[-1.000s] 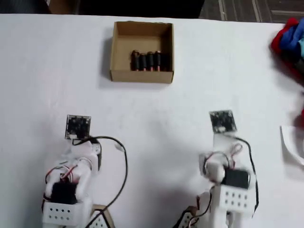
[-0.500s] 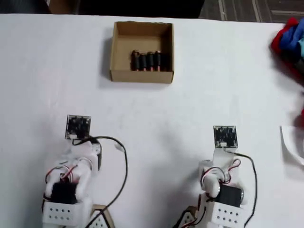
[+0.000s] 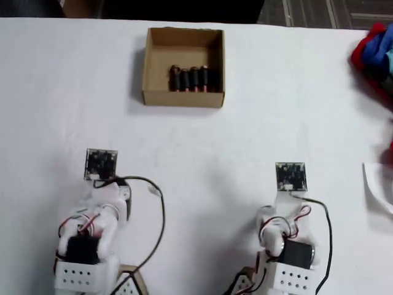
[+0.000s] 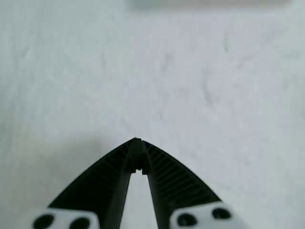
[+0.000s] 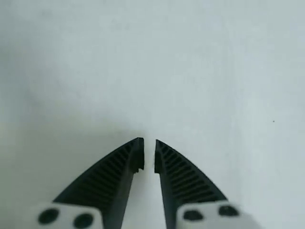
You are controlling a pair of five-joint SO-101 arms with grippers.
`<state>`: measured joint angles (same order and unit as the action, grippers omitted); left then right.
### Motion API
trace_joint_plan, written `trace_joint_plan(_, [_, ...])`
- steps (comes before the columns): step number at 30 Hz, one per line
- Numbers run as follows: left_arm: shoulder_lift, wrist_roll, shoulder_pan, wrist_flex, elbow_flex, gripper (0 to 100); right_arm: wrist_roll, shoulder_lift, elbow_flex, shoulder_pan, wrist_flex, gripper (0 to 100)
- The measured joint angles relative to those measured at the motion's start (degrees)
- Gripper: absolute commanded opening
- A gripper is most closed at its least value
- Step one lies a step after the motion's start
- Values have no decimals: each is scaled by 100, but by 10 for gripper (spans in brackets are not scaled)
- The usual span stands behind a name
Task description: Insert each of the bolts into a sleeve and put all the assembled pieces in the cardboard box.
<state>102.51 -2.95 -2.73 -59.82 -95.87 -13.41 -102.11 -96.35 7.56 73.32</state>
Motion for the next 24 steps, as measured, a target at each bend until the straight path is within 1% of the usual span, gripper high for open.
trace_joint_plan(6, [0,0,0,-422,0,24,0,0,0,-519,0,21])
trace_joint_plan(10, [0,0,0,-1169,0,24,0,0,0,-598,0,21])
trace_joint_plan(24, [0,0,0,-1292,0,24,0,0,0,-598,0,21])
